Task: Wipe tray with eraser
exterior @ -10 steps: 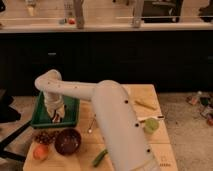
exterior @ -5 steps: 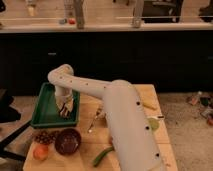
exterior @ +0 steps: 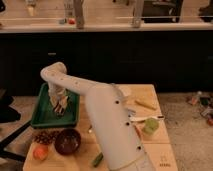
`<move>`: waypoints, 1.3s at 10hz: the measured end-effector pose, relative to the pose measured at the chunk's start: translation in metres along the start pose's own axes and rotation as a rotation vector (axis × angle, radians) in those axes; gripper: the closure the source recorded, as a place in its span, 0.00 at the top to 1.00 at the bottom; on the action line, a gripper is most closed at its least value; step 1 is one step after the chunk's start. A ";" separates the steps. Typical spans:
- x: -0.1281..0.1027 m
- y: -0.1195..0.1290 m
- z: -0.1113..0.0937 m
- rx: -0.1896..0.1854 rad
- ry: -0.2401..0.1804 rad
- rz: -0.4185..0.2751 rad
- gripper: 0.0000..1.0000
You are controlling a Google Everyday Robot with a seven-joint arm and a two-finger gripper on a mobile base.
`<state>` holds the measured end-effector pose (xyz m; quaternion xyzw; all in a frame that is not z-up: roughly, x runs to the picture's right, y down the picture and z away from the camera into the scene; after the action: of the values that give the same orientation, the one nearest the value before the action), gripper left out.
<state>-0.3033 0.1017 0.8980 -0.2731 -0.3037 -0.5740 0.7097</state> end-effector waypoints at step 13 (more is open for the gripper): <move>-0.103 0.018 0.005 -0.175 0.041 -0.153 0.00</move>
<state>-0.3020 0.1758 0.8239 -0.2981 -0.2580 -0.6562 0.6434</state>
